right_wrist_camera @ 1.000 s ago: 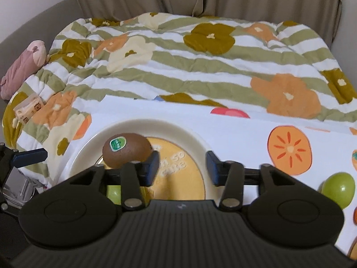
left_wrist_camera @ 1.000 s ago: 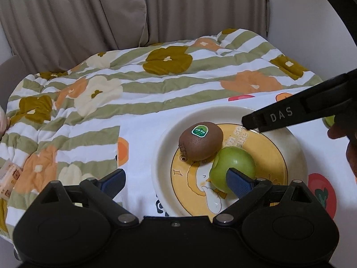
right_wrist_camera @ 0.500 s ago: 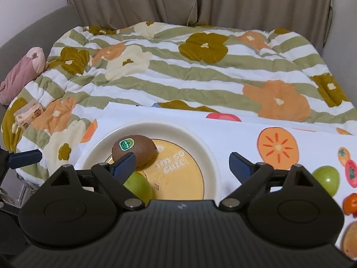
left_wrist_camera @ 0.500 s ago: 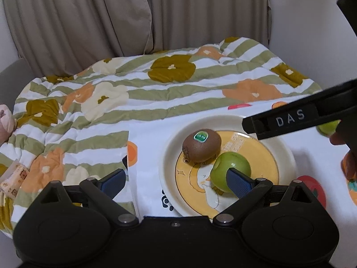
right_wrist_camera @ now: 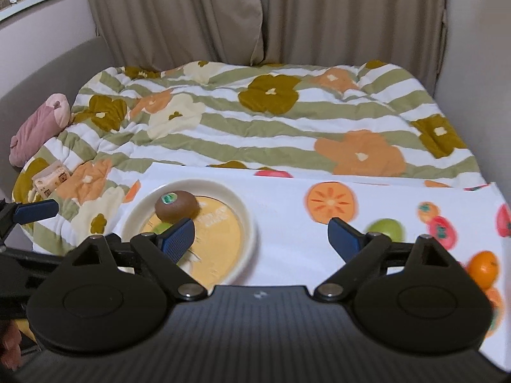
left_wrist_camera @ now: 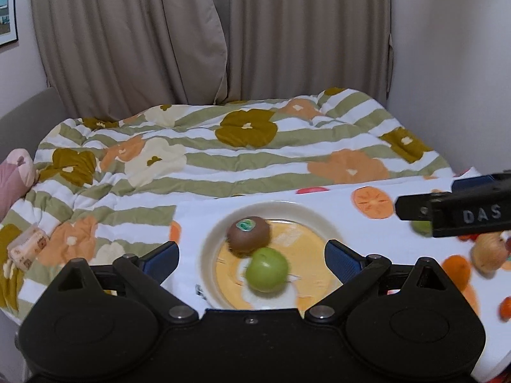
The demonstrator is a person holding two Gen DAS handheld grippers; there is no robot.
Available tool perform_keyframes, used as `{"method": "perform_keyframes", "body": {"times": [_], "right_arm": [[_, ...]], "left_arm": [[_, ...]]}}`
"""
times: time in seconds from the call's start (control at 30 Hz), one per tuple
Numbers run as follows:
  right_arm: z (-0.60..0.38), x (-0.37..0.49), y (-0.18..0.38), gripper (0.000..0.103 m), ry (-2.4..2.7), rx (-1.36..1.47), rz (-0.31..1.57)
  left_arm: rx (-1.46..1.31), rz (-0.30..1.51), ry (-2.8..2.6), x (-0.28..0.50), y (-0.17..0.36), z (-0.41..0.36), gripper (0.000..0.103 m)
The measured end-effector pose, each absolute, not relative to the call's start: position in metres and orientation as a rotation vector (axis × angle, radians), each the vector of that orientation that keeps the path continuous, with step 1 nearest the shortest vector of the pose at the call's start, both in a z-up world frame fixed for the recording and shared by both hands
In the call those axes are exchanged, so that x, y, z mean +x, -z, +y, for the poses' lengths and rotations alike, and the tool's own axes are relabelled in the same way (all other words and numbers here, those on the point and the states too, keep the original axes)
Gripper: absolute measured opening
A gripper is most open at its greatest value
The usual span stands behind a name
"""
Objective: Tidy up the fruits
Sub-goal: 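Grasp the orange with the left gripper while the right gripper grasps the large apple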
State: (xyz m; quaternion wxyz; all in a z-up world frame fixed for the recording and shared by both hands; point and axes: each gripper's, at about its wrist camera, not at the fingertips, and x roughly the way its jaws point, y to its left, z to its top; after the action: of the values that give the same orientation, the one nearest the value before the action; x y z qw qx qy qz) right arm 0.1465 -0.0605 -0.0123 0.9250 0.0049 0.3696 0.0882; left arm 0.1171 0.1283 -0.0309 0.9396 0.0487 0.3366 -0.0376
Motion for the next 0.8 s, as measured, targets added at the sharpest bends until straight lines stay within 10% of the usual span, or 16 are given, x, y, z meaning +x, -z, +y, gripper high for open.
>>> {"method": "perform_keyframes", "body": {"times": [0.8], "right_arm": [[-0.261,0.087,0.042,0.103,-0.206,-0.037,0.757]], "left_arm": [[0.082,0.716,0.095,0.061,0.052,-0.053,0.102]]}}
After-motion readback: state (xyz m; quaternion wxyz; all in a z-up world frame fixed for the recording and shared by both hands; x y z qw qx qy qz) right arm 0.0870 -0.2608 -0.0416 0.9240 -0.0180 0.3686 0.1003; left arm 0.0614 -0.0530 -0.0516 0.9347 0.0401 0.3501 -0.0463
